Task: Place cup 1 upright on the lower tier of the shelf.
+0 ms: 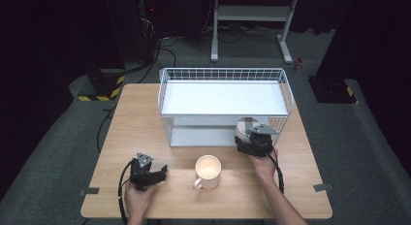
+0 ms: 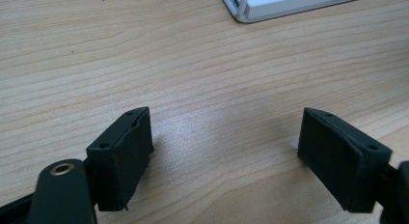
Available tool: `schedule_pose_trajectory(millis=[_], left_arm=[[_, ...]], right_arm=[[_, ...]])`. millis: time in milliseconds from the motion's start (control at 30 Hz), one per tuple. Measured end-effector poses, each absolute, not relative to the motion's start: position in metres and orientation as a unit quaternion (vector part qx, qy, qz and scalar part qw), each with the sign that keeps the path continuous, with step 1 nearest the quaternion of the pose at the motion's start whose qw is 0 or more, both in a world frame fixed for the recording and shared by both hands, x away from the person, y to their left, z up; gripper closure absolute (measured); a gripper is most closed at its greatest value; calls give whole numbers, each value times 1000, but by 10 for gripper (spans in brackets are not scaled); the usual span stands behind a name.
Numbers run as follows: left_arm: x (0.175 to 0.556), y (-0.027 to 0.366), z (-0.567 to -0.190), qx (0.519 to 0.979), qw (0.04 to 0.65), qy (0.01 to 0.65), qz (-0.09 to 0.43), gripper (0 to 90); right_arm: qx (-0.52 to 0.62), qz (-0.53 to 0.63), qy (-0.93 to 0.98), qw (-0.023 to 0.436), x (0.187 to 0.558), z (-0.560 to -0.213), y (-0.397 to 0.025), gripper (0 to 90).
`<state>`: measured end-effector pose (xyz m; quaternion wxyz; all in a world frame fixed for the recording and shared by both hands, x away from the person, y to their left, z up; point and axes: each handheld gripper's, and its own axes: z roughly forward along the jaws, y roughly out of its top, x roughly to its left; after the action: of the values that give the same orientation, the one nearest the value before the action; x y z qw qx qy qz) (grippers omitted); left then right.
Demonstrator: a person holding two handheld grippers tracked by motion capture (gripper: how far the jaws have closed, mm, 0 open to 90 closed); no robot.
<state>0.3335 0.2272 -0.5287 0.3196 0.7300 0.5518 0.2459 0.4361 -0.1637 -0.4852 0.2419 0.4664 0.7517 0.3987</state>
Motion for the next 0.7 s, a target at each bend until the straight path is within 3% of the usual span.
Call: schedule_pose_trajectory(millis=[700], left_arm=[[334, 228, -529, 730, 319, 551, 247, 202]], right_arm=[[460, 386, 762, 240, 438, -489, -168, 134]])
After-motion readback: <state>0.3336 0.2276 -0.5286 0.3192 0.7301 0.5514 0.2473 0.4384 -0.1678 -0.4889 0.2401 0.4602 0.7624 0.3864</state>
